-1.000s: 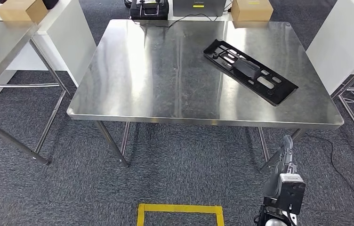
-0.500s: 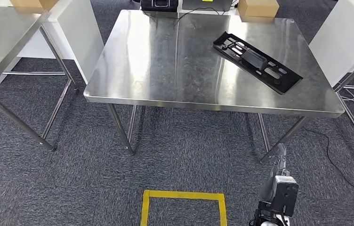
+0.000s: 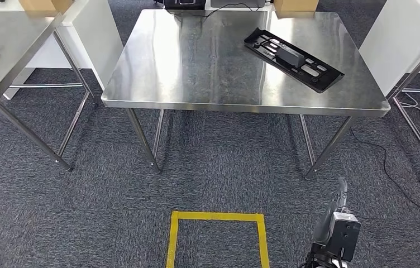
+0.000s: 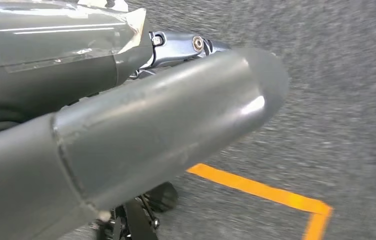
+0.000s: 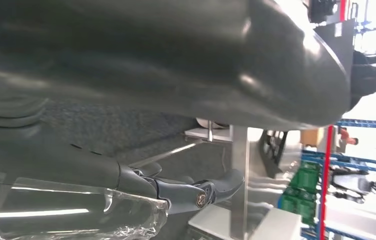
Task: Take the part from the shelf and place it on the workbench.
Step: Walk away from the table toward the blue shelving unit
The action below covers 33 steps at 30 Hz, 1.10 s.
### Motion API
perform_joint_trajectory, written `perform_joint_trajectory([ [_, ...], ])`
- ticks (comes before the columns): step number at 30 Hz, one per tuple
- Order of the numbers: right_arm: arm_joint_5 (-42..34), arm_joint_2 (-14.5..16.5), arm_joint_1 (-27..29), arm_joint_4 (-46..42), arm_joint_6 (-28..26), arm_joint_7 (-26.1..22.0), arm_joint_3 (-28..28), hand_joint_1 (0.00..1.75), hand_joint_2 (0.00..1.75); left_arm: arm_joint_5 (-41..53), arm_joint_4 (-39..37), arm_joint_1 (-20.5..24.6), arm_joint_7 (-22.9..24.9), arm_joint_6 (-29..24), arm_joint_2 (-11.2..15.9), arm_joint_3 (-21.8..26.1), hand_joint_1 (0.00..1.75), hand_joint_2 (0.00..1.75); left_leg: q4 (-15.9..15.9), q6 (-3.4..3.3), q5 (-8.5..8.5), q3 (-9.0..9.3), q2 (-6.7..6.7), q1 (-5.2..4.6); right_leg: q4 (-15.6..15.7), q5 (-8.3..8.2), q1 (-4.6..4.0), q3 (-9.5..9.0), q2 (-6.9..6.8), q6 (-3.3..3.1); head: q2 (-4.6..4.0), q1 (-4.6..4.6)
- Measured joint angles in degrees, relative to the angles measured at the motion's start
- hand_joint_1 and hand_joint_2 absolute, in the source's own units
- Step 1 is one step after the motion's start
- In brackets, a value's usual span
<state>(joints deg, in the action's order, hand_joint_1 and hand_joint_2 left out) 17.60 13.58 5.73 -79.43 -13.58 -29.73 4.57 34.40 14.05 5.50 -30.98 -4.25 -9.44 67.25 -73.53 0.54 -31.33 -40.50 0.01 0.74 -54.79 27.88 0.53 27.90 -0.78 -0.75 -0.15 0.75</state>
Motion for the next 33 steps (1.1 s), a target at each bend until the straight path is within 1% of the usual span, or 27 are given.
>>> perform_joint_trajectory([
  [1, -0.39, -0.09, 0.10, 0.12, -0.30, -0.22, -0.03, 0.00, 0.00, 0.82, -0.03, 0.00, 0.39, -0.20, 0.00, -0.31, 0.00, 0.00, 0.48, 0.07, 1.49, 1.41, 0.01, 0.15, -0.58, -0.38, 0.04, 0.98, -0.01, 0.18, 0.00, 0.00],
  [2, -0.92, -0.24, 0.20, 0.25, -0.64, -0.52, -0.05, 0.00, 0.00, 2.07, -0.05, 0.00, 0.72, -0.70, 0.00, -0.77, 0.00, 0.00, 2.94, 0.06, 3.02, 3.83, 0.01, 0.28, -1.25, -0.68, 0.08, 1.99, -0.02, 0.38, 0.00, 0.03],
  [3, -1.51, -0.39, 0.32, 0.36, -0.96, -0.83, -0.09, 0.00, 0.00, 3.64, -0.07, 0.02, 0.95, -1.41, 0.01, -1.44, 0.00, 0.00, 6.56, -0.04, 3.49, 6.70, -0.04, 0.37, -1.90, -0.93, 0.10, 2.93, -0.03, 0.62, 0.00, 0.02],
  [5, -2.55, -0.69, 0.50, 0.52, -1.37, -1.34, -0.24, 0.00, 0.00, 6.67, -0.11, 0.02, 1.18, -3.03, 0.02, -3.31, 0.00, 0.00, 13.27, -0.42, 2.61, 11.13, -0.23, 0.17, -2.82, -1.49, 0.04, 4.15, -0.10, 1.37, 0.00, -0.01],
  [6, -2.86, -0.80, 0.57, 0.58, -1.44, -1.51, -0.31, 0.00, 0.00, 7.56, -0.15, 0.03, 1.26, -3.53, 0.03, -4.17, 0.00, 0.00, 14.95, -0.67, 1.80, 11.89, -0.31, -0.05, -2.99, -1.87, 0.04, 4.54, -0.15, 1.82, 0.00, 0.01],
  [9, -3.21, -1.16, 0.87, 0.83, -1.46, -1.77, -0.45, 0.00, 0.00, 8.20, -0.36, -0.03, 1.43, -4.16, 0.01, -5.81, 0.00, 0.00, 16.27, -2.12, 2.62, 11.07, -0.09, -0.26, -3.32, -2.58, 0.00, 5.67, -0.07, 2.92, 0.00, -0.02],
  [10, -3.26, -1.35, 0.99, 0.94, -1.46, -1.79, -0.51, 0.00, 0.00, 8.22, -0.45, -0.05, 1.46, -4.24, 0.00, -6.18, 0.00, 0.00, 16.48, -2.74, 3.37, 10.37, 0.05, -0.19, -4.34, -1.39, 0.02, 6.32, 0.06, 2.94, 0.00, -0.19],
  [11, -3.31, -1.55, 1.06, 1.05, -1.52, -1.80, -0.57, 0.00, 0.00, 8.20, -0.55, -0.07, 1.49, -4.22, -0.01, -6.48, 0.00, 0.00, 16.65, -3.19, 4.18, 9.58, 0.19, -0.12, -6.32, 0.74, 0.05, 7.26, 0.20, 2.72, 0.00, -0.33],
  [13, -3.20, -1.93, 1.09, 1.36, -2.21, -1.82, -0.64, 0.00, 0.00, 8.07, -0.64, -0.09, 1.59, -3.75, 0.04, -6.96, 0.00, 0.00, 16.64, -3.65, 5.75, 7.70, 0.32, -0.18, -12.78, 5.95, 0.24, 9.18, 0.37, 2.21, 0.00, -0.63],
  [14, -2.87, -2.11, 1.04, 1.68, -3.12, -1.83, -0.65, 0.00, 0.00, 7.97, -0.67, -0.10, 1.65, -3.37, 0.07, -7.07, 0.00, 0.00, 16.61, -3.63, 6.56, 6.71, 0.38, -0.20, -15.98, 7.32, 0.29, 9.72, 0.39, 2.34, 0.00, -0.65],
  [15, -2.34, -2.31, 0.94, 2.22, -4.44, -1.84, -0.66, 0.00, 0.00, 7.88, -0.74, -0.10, 1.70, -2.92, 0.08, -7.11, 0.00, 0.00, 16.58, -3.55, 7.39, 5.62, 0.43, -0.20, -18.04, 7.37, 0.34, 9.50, 0.40, 2.84, 0.00, -0.67],
  [16, -1.68, -2.48, 0.74, 3.01, -6.02, -1.84, -0.67, 0.00, 0.00, 7.83, -0.84, -0.10, 1.74, -2.57, 0.06, -7.14, 0.00, 0.00, 16.54, -3.40, 8.24, 4.54, 0.47, -0.18, -18.47, 6.36, 0.42, 8.49, 0.41, 3.54, 0.00, -0.68],
  [17, -0.96, -2.61, 0.36, 4.12, -7.75, -1.84, -0.70, 0.00, 0.00, 7.79, -0.94, -0.10, 1.77, -2.31, 0.04, -7.17, 0.00, 0.00, 16.52, -3.18, 9.09, 3.48, 0.50, -0.17, -16.97, 4.89, 0.51, 6.53, 0.41, 4.22, 0.00, -0.68],
  [18, -0.36, -2.70, -0.27, 5.58, -9.31, -1.86, -0.74, 0.00, 0.00, 7.79, -1.03, -0.08, 1.79, -2.14, 0.02, -7.20, 0.00, 0.00, 16.45, -2.89, 9.91, 2.58, 0.52, -0.16, -13.72, 3.84, 0.61, 3.69, 0.44, 4.64, 0.00, -0.69],
  [19, 0.03, -2.74, -1.16, 7.42, -10.55, -1.89, -0.80, 0.00, 0.00, 7.81, -1.08, -0.06, 1.80, -2.10, 0.00, -7.23, 0.00, 0.00, 16.34, -2.54, 10.63, 1.85, 0.52, -0.25, -9.14, 3.70, 0.56, 0.28, 0.50, 4.68, 0.00, -0.73],
  [21, 0.19, -2.72, -3.44, 12.71, -11.94, -2.17, -0.98, 0.00, 0.00, 7.91, -1.10, 0.05, 1.94, -2.23, -0.01, -7.26, 0.00, 0.00, 16.31, -1.89, 12.16, 1.11, 0.64, -0.43, -1.78, 4.94, 0.36, -4.20, 0.73, 3.80, 0.00, -0.58],
  [22, 0.08, -2.64, -4.51, 15.80, -12.22, -2.48, -1.12, 0.00, 0.00, 7.95, -1.11, 0.10, 2.06, -2.36, 0.00, -7.26, 0.00, 0.00, 16.48, -1.60, 12.91, 0.97, 0.70, -0.45, -0.12, 5.36, 0.13, -4.89, 0.80, 3.26, 0.00, -0.51],
  [23, 0.03, -2.55, -5.45, 18.89, -12.46, -2.88, -1.29, 0.00, 0.00, 7.96, -1.13, 0.12, 2.23, -2.50, 0.01, -7.26, 0.00, 0.00, 16.70, -1.35, 13.62, 0.86, 0.74, -0.33, 0.00, 5.21, 0.15, -4.47, 0.81, 2.67, 0.00, -0.40],
  [24, 0.16, -2.38, -6.39, 22.09, -12.82, -3.38, -1.49, 0.00, 0.00, 7.90, -1.15, 0.12, 2.41, -2.68, 0.02, -7.26, 0.00, 0.00, 16.60, -1.06, 13.29, 0.66, 0.70, -0.14, -0.19, 4.69, 0.22, -3.99, 0.67, 2.12, 0.00, -0.38],
  [25, 0.49, -2.19, -7.33, 24.94, -13.38, -3.86, -1.67, 0.00, 0.00, 7.84, -1.19, 0.07, 2.57, -2.85, 0.00, -7.25, 0.00, 0.00, 15.73, -0.76, 11.72, 0.32, 0.63, 0.03, -0.33, 4.07, 0.32, -3.43, 0.53, 1.41, 0.00, -0.34],
  [26, 1.02, -1.96, -8.29, 27.62, -14.07, -4.28, -1.80, 0.00, 0.00, 7.77, -1.26, 0.02, 2.69, -3.04, -0.03, -7.25, 0.00, 0.00, 13.68, -0.49, 8.95, -0.22, 0.52, 0.15, -0.36, 3.35, 0.44, -2.74, 0.39, 0.75, 0.00, -0.27],
  [28, 2.09, -1.53, -10.18, 32.19, -15.40, -4.84, -1.92, 0.00, 0.00, 7.68, -1.38, 0.08, 2.81, -3.41, -0.08, -7.24, 0.00, 0.00, 6.33, -0.06, 2.18, -1.48, 0.35, 0.25, -0.46, 1.81, 0.24, -1.16, 0.24, -0.08, 0.00, -0.19],
  [29, 2.43, -1.41, -10.93, 33.99, -15.78, -4.99, -1.96, 0.00, 0.00, 7.67, -1.42, 0.14, 2.82, -3.53, -0.08, -7.24, 0.00, 0.00, 2.54, 0.05, 0.36, -1.86, 0.29, 0.25, -0.58, 1.08, 0.06, -0.30, 0.19, -0.17, 0.00, -0.15],
  [30, 2.58, -1.36, -11.51, 35.46, -15.96, -5.10, -2.00, 0.00, 0.00, 7.67, -1.44, 0.19, 2.83, -3.60, -0.07, -7.23, 0.00, 0.00, -0.05, 0.06, 0.05, -1.70, 0.25, 0.25, -0.77, 0.40, -0.08, 0.61, 0.14, -0.13, 0.00, -0.16],
  [31, 2.64, -1.34, -11.92, 36.65, -16.01, -5.23, -2.05, 0.00, 0.00, 7.67, -1.45, 0.21, 2.84, -3.63, -0.07, -7.23, 0.00, 0.00, -0.76, -0.05, 0.96, -0.74, 0.23, 0.25, -1.04, -0.17, -0.18, 1.56, 0.10, -0.04, 0.00, -0.16],
  [32, 2.62, -1.34, -12.19, 37.51, -16.01, -5.41, -2.10, 0.00, 0.00, 7.67, -1.47, 0.21, 2.85, -3.63, -0.07, -7.23, 0.00, 0.00, 0.63, -0.28, 2.40, 1.14, 0.18, 0.24, -1.34, -0.66, -0.25, 2.51, 0.09, 0.07, 0.00, -0.14],
  [33, 2.57, -1.34, -12.38, 38.13, -16.00, -5.62, -2.15, 0.00, 0.00, 7.67, -1.49, 0.23, 2.86, -3.64, -0.06, -7.23, 0.00, 0.00, 3.82, -0.61, 3.48, 3.92, 0.11, 0.22, -1.62, -1.05, -0.28, 3.32, 0.10, 0.22, 0.00, -0.14],
])
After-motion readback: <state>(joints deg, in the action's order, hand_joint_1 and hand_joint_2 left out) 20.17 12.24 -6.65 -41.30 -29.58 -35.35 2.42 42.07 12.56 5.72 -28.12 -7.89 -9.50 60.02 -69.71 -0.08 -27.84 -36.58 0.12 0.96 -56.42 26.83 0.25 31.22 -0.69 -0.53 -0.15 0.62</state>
